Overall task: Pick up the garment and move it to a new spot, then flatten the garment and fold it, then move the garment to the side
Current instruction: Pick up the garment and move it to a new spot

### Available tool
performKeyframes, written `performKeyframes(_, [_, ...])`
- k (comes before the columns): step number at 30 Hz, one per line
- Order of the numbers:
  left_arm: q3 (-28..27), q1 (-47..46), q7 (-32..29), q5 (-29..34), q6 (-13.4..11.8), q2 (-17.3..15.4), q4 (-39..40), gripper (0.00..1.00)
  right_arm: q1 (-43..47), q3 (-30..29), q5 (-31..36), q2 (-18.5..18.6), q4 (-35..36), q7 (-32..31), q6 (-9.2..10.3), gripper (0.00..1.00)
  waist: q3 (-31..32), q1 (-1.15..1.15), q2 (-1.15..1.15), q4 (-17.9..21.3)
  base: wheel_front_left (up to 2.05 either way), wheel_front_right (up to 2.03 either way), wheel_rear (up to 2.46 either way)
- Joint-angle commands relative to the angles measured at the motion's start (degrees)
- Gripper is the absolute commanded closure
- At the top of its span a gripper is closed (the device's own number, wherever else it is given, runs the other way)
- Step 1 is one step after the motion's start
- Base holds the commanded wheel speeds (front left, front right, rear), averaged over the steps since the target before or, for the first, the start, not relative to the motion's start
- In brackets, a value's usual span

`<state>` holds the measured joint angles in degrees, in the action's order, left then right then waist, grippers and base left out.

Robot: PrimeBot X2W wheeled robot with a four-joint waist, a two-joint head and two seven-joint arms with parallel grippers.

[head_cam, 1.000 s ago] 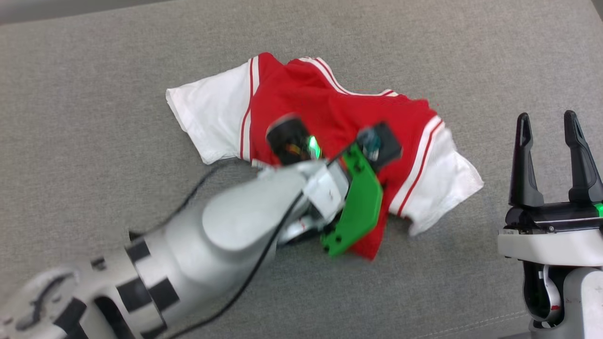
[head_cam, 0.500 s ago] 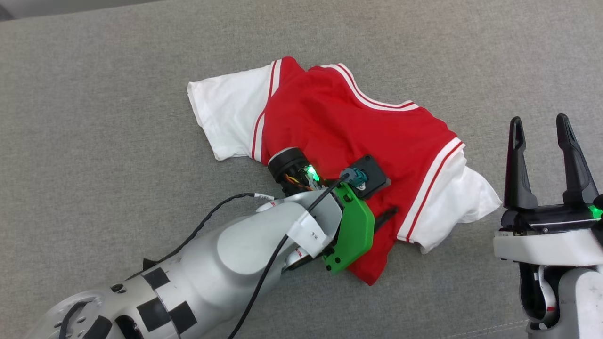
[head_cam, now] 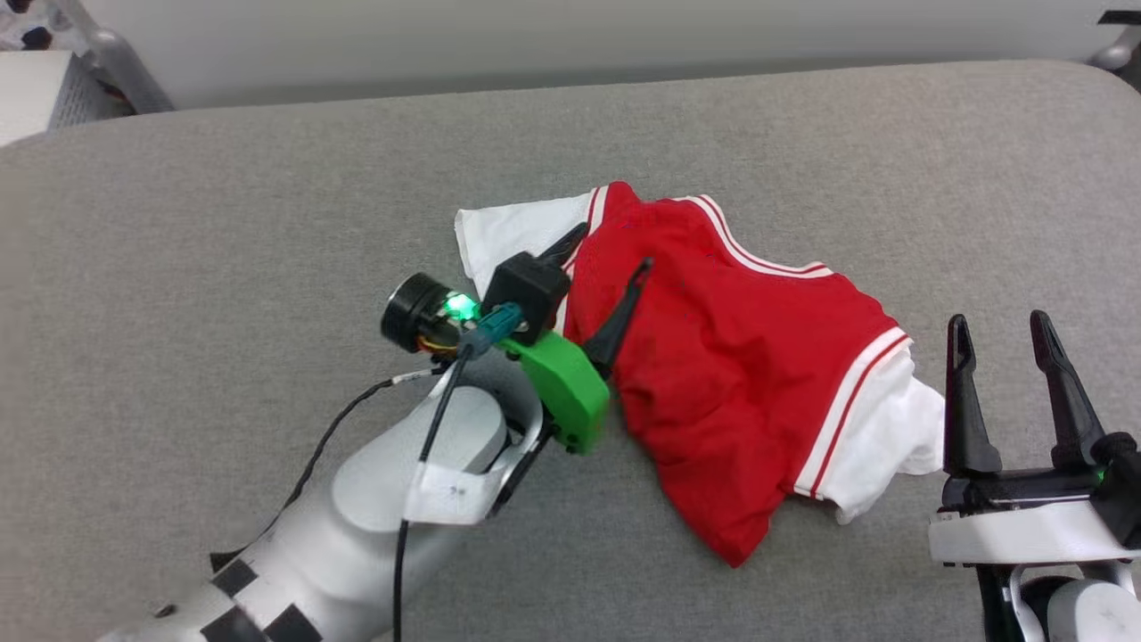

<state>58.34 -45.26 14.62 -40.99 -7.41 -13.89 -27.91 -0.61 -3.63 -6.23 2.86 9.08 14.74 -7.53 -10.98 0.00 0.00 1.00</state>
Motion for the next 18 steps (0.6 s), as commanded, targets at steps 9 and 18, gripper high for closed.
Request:
performKeyframes(9, [-21.44,20.31,0.37,14.0,-10.63,-6.26,15.33,0.0,3.18,-0.43,0.3,0.02,-0.91,0.26,0.04,0.0,5.01,0.0,0.0,-5.23,0.0,0.0,0.0])
performKeyframes(18, [-36.5,34.05,0.37,23.04,-10.37,-4.67,23.81,0.0,5.12,-0.71,0.34,0.02,-1.35,0.26,0.04,0.0,7.21,0.0,0.0,-7.03,0.0,0.0,0.0])
